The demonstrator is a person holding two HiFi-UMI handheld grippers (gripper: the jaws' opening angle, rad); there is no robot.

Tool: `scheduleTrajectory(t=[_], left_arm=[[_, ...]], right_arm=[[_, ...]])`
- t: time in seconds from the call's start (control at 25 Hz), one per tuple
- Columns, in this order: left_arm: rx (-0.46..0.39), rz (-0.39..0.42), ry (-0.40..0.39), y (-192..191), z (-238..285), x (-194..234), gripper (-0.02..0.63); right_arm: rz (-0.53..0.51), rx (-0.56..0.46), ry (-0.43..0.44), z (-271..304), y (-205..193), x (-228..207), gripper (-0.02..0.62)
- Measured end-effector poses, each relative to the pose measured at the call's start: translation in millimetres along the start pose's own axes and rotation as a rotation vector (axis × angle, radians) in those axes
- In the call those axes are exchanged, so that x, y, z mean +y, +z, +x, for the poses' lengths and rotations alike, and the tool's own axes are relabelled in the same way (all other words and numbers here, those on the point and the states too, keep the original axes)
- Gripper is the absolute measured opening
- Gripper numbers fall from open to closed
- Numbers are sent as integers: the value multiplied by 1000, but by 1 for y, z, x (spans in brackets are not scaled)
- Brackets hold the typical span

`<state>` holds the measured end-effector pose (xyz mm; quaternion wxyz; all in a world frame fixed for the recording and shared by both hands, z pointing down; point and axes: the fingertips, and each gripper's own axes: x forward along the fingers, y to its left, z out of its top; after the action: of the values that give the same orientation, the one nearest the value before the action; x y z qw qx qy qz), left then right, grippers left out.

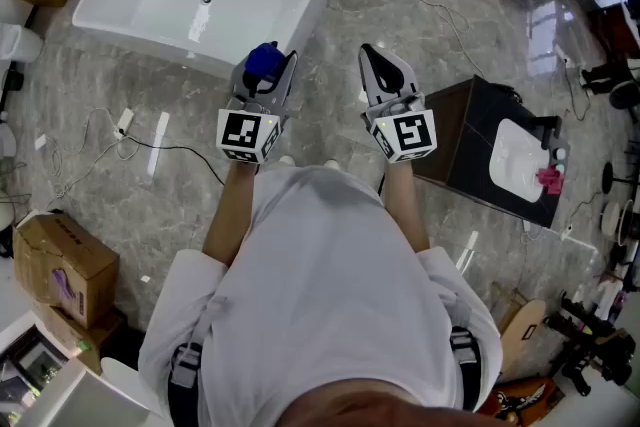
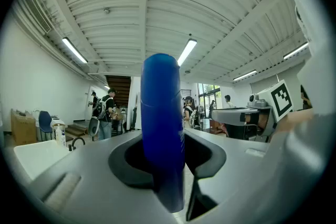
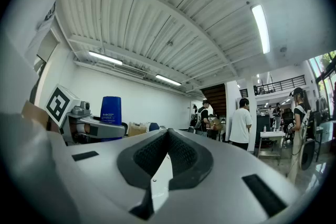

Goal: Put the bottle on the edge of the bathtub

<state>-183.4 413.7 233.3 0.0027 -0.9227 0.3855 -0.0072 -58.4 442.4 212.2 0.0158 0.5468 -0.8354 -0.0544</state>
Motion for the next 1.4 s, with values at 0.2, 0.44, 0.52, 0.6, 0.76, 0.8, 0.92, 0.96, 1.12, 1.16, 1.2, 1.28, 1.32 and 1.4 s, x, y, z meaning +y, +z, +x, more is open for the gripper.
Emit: scheduleTrajectory(t=[0.2, 0.44, 0.52, 0.6, 0.76, 0.8, 0.92, 0.96, 1.12, 1.16, 1.2, 1.28, 1.32, 1.4], left_arm=[[8, 3, -2, 1, 2, 0, 138], [25, 11, 5, -2, 5, -8, 138], [31, 13, 9, -4, 7, -13, 138], [40, 14, 16, -7, 9, -19, 138], [67, 11, 49, -17, 16, -29, 139], [73, 12, 59, -20, 18, -32, 139], [85, 20, 87, -23, 23, -40, 138], [88, 25, 96, -23, 26, -42, 139], [98, 33, 121, -24, 40, -47, 140], [101, 32, 124, -24, 45, -48, 140], [104, 31, 127, -26, 51, -48, 139], [111, 32, 133, -31, 63, -47, 140], [114, 31, 135, -33, 70, -47, 140], [118, 31, 139, -39, 88, -44, 140]], right_arm=[[19, -28, -11, -3, 7, -5, 2], [41, -9, -27, -17, -5, -18, 2], [43, -2, -24, -23, -9, -25, 2], [47, 2, -19, -30, -12, -32, 2], [59, 12, -1, -43, -22, -52, 2], [63, 14, 5, -46, -24, -58, 2], [70, 17, 29, -53, -29, -72, 2], [71, 19, 39, -55, -31, -76, 2], [70, 36, 73, -55, -40, -95, 2], [72, 39, 77, -53, -42, -100, 2], [74, 41, 80, -52, -44, -106, 2], [78, 42, 89, -47, -49, -116, 2], [80, 43, 94, -43, -52, -122, 2], [81, 47, 100, -34, -59, -136, 2]])
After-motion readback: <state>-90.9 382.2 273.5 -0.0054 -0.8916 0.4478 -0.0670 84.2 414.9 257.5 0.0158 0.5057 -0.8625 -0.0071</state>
